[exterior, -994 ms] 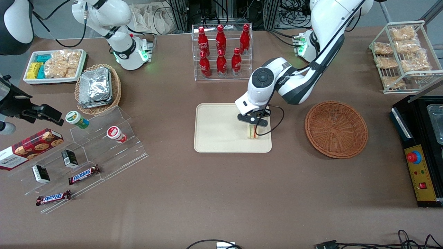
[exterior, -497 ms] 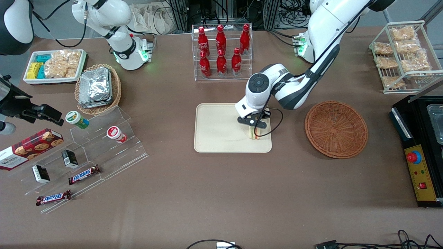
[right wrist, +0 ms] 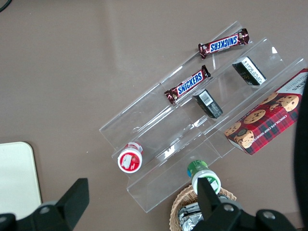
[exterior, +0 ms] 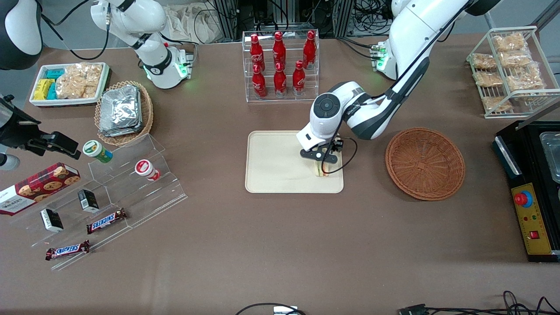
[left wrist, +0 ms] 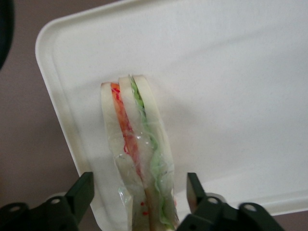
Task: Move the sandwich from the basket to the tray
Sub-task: 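Lower the sandwich onto the tray and open the left gripper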
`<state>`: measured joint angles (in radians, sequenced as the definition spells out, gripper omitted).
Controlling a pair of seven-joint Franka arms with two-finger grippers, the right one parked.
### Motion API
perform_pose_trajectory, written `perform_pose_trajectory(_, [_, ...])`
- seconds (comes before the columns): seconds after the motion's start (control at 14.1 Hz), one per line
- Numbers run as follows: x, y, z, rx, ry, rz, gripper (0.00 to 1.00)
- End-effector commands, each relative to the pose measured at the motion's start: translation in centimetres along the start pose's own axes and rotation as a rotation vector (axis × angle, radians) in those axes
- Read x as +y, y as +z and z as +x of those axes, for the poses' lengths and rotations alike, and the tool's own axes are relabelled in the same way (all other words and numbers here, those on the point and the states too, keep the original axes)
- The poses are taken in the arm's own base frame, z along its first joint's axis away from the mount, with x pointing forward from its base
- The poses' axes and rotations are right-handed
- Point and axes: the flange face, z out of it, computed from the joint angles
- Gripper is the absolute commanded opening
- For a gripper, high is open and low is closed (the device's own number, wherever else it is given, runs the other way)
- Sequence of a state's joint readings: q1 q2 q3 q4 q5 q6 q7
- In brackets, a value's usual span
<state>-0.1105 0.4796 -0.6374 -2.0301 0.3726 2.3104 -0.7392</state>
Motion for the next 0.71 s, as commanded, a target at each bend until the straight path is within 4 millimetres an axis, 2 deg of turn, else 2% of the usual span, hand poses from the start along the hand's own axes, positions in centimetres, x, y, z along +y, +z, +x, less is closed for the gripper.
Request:
perform_pose_trajectory(0.0, [0.0,-2.4,2.1,0.035,-0.055,-0.004,1.00])
perform_pose_trajectory(0.28, [-1.3,-8.3,5.9,0.043,-0.175,0.033,1.00])
perform_pose_trajectory(0.5, [-4.4,-11.7,8.7,0.071,-0.250,0.055,1.00])
perform_pose_trajectory(0.64, [-7.4,-13.8,9.7,0.065,-0.292,0.103,1.00])
